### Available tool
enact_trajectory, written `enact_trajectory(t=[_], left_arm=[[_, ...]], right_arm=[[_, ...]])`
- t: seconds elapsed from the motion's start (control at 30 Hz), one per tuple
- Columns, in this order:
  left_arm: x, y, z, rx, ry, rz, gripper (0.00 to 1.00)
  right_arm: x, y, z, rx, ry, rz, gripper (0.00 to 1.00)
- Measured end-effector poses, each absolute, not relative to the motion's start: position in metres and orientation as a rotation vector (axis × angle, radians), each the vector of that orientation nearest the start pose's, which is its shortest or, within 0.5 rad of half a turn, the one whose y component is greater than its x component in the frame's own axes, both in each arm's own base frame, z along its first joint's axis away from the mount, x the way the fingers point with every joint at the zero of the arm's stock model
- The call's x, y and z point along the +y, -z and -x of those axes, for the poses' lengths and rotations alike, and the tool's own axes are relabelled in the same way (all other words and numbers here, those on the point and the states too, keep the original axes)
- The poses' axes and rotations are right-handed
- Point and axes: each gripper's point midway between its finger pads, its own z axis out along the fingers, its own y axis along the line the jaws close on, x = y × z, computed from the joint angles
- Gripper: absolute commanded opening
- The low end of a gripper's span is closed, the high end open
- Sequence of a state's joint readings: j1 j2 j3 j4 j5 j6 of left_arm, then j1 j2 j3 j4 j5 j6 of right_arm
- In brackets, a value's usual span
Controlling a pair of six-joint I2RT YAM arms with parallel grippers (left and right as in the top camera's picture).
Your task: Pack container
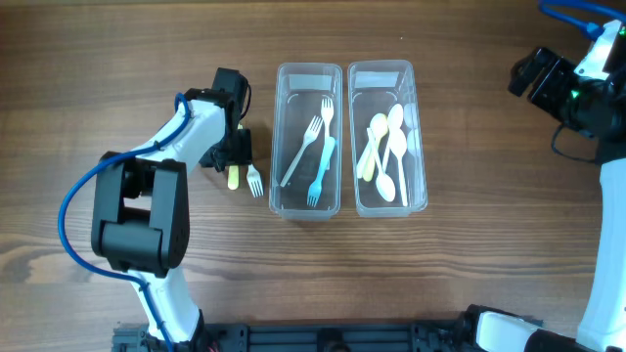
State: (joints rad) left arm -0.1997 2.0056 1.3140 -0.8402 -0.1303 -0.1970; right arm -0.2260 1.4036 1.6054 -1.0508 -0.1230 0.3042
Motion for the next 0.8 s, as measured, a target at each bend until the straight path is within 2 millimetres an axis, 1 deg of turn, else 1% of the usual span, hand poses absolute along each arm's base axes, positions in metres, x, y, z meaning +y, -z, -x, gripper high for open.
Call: enact_trajectory(t=[0.13,0.2,0.23,0.27,0.33,0.47,0.53,0.6,0.63,0.7,0.77,0.8], left_arm=[[-0.053,0.002,-0.365,3.063,-0.165,-0.009,0.31],[-0.055,0.003,-0.366,3.060,-0.152,-0.010,0.10],[-0.055,0.003,-0.366,3.061,-0.148,-0.003,0.05],[-0.055,0.003,-0.366,3.062,-0.151,-0.011,0.04],[-0.052,-0.003,-0.367,3.047,-0.175,-0.016,0.04],[-0.051,-0.003,-0.366,3.048,-0.183,-0.016,0.04],[-0.049,-0.005,-0.359,3.076,-0.192,-0.019,0.04],[-0.048,-0.009,-0.351,3.101,-0.202,-0.022,0.06],[-0.048,-0.014,-0.352,3.096,-0.199,-0.022,0.07],[-0.049,-0.031,-0.358,3.048,-0.182,-0.016,0.04],[-0.050,-0.048,-0.363,3.002,-0.165,-0.011,0.04],[-0.050,-0.053,-0.363,2.996,-0.163,-0.010,0.04]], right_arm=[[-0.061,-0.298,-0.361,2.349,-0.185,-0.580,1.00],[-0.061,-0.298,-0.361,2.349,-0.185,-0.580,1.00],[-0.061,-0.298,-0.361,2.349,-0.185,-0.579,1.00],[-0.061,-0.298,-0.361,2.349,-0.185,-0.579,1.00],[-0.062,-0.298,-0.361,2.349,-0.184,-0.580,1.00],[-0.061,-0.298,-0.361,2.349,-0.185,-0.579,1.00],[-0.061,-0.298,-0.361,2.349,-0.185,-0.579,1.00],[-0.061,-0.298,-0.361,2.349,-0.185,-0.580,1.00],[-0.061,-0.298,-0.361,2.350,-0.185,-0.580,1.00],[-0.062,-0.298,-0.361,2.349,-0.184,-0.580,1.00],[-0.062,-0.298,-0.361,2.349,-0.184,-0.580,1.00],[-0.061,-0.298,-0.361,2.349,-0.185,-0.579,1.00]])
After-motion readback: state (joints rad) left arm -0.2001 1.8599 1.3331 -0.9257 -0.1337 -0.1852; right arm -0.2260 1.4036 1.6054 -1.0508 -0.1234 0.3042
